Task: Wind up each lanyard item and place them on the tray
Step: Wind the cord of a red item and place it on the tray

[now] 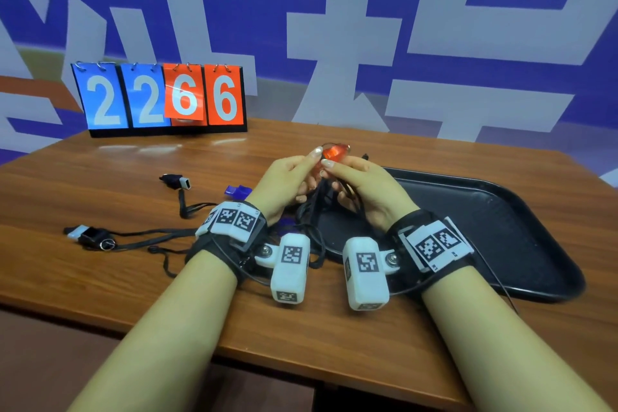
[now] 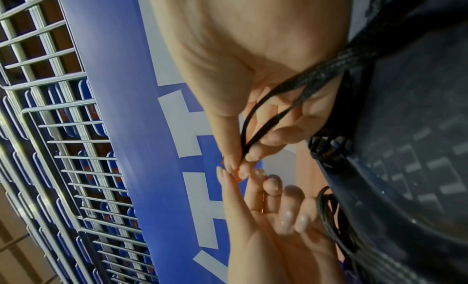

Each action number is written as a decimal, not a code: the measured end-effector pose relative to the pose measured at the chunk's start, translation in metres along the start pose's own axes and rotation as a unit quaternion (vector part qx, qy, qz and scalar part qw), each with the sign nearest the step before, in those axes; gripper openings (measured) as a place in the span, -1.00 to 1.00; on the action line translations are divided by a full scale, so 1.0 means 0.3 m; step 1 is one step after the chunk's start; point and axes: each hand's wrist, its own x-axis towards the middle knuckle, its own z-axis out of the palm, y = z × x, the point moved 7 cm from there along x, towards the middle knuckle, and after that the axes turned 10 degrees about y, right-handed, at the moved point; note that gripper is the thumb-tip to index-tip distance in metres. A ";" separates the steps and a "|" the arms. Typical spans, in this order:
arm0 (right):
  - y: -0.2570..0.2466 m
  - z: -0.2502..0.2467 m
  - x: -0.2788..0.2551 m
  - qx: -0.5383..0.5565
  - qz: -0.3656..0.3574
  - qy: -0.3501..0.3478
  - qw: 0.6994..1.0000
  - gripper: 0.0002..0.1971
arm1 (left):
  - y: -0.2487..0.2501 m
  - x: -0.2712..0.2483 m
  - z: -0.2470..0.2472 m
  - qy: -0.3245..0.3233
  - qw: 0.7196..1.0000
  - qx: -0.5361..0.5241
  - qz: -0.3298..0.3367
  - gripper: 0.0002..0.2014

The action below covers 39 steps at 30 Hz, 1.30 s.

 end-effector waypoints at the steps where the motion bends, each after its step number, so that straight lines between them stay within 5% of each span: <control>1: -0.002 -0.002 0.000 0.001 -0.004 0.004 1.000 -0.92 | 0.004 -0.004 0.009 -0.011 1.000 0.007 0.003 -0.59; 18: -0.023 0.021 -0.022 -0.053 -0.059 -0.040 0.996 -0.93 | 0.021 0.006 -0.003 -0.005 0.997 0.056 0.048 -0.60; 22: -0.072 0.006 -0.026 -0.022 -0.118 -0.020 0.993 -0.92 | 0.020 0.024 -0.051 0.037 0.995 0.066 0.058 -0.89; 25: -0.097 -0.005 -0.029 0.009 -0.137 -0.023 0.990 -0.91 | 0.007 0.020 -0.063 0.018 0.979 0.182 0.093 -0.64; 30: -0.113 -0.024 -0.025 0.034 -0.159 -0.021 0.986 -0.88 | 0.004 0.028 -0.066 0.023 0.972 0.205 0.111 -0.93; 35: -0.116 -0.073 -0.001 0.060 -0.174 0.024 0.983 -0.76 | 0.022 0.018 -0.063 0.030 0.983 0.151 0.101 -0.80; 39: -0.102 -0.064 -0.008 -0.071 -0.181 0.047 0.980 -0.77 | 0.013 0.020 -0.066 0.050 0.990 0.117 0.061 -0.57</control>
